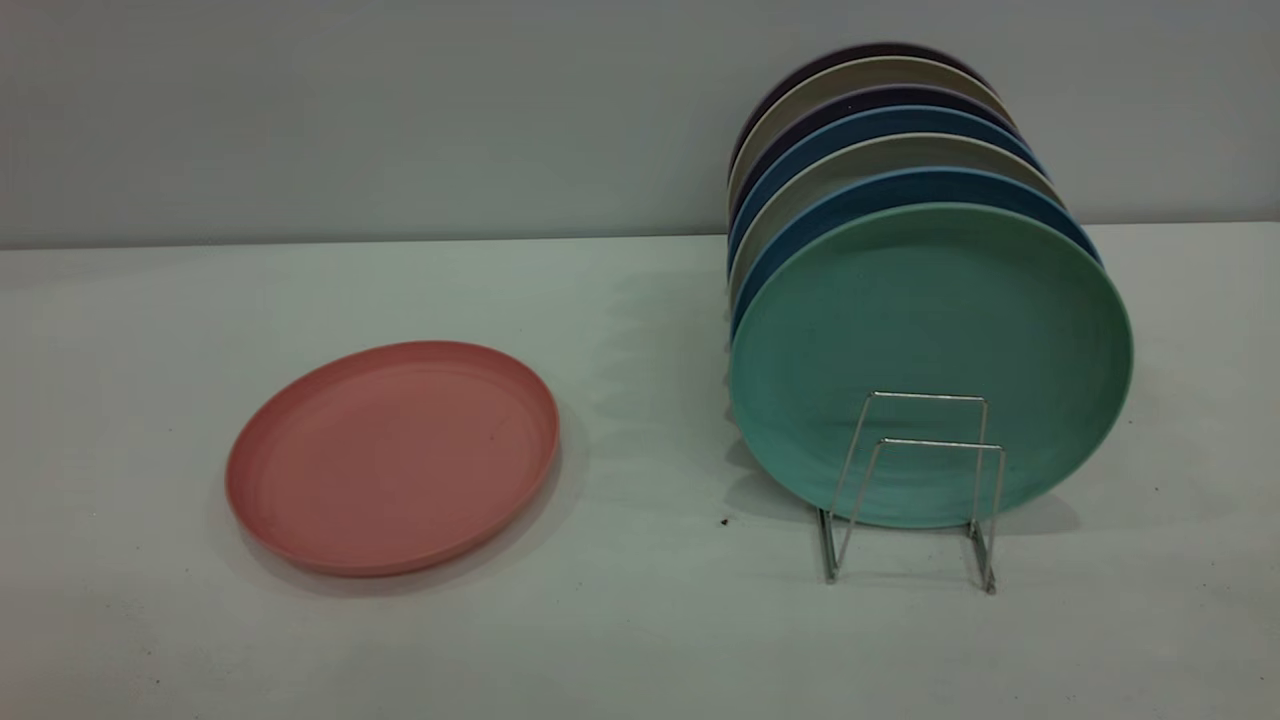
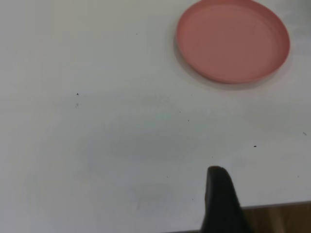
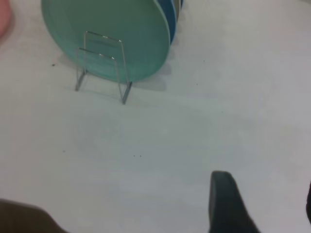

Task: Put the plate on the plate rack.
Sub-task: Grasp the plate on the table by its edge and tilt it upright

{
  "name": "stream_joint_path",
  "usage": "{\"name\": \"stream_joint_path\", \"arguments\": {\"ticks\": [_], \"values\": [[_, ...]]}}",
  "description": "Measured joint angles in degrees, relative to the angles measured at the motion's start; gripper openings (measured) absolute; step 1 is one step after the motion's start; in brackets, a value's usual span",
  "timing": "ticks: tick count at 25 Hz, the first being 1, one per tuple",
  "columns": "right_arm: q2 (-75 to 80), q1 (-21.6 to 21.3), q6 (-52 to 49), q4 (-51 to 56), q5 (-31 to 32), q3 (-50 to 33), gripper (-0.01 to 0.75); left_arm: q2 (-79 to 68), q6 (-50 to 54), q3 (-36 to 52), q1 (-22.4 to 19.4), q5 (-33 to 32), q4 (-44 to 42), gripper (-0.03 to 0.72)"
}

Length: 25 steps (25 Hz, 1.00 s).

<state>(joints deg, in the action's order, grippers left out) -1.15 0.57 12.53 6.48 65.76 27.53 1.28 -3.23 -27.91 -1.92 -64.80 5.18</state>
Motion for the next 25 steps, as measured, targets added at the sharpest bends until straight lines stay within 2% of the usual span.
{"name": "stream_joint_path", "arguments": {"ticks": [19, 25], "values": [[0.0, 0.0, -0.24, 0.26, -0.01, 0.0, 0.406, 0.0, 0.0, 0.0, 0.0, 0.0, 0.0, 0.468], [1.31, 0.0, -2.09, 0.47, -1.71, 1.23, 0.406, -3.34, 0.0, -1.81, 0.0, 1.6, 0.08, 0.468]]}}
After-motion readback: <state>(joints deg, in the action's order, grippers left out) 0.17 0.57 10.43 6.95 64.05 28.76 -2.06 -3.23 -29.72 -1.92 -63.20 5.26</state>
